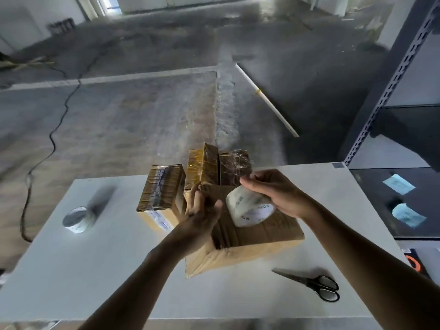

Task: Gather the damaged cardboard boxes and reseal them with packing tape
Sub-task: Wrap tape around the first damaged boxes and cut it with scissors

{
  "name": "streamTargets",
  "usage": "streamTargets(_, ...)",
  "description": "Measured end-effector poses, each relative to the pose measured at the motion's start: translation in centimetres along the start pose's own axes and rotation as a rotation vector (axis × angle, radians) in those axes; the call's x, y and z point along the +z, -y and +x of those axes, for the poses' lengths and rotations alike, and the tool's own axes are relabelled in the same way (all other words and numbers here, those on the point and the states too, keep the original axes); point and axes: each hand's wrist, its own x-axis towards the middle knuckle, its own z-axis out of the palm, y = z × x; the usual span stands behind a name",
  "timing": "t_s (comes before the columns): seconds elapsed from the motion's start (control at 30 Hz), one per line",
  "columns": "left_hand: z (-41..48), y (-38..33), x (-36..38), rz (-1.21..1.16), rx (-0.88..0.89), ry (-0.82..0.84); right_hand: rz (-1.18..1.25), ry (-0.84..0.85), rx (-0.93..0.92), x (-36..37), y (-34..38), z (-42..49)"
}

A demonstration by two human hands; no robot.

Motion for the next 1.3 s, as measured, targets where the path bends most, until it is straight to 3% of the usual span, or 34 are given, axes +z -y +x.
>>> streamTargets(0.1, 0.0, 1.0, 0.9, -0.009, -0.102, -0.128, -0.091, -0.013, -0.036, 1.6, -0.1, -0.1)
streamTargets(0.33, -1.1, 2.5, 2.0, -0.043, -0.004, -0.373, -0.212, 0.033, 0.030, 4.5, -0.6, 0.0)
streamTargets(0.5, -1.7, 5.4, 2.5, 0.004, -0.118, -0.292, -0.278, 0.030, 0.093, 6.3, -2.8, 0.7)
streamTargets(0.7, -1.7, 8.2, 4.3, 0.059, -0.119, -0.264, -0.419, -0.043, 0.091, 6.2, -3.8, 1.1)
streamTargets(0.87, -1.7, 8.5, 4.2, 0.137, -0.043, -0.271, -0.623, 0.042, 0.054, 5.6, -1.7, 1.6)
streamTargets(0.97, -1.9, 7.9, 4.3, 0.138, -0.086, -0.295, -0.755, 0.049, 0.038, 3.5, -0.4, 1.2)
streamTargets(1.17, -1.8, 7.6, 4.4, 0.102, -0.140, -0.278, -0.965, -0.129, 0.014, -4.0, 1.7, -0.1)
streamTargets(1.3, -2.0, 7.9, 4.6, 0.113, -0.131, -0.280, -1.047, -0.139, 0.087, -6.6, 1.2, -0.9)
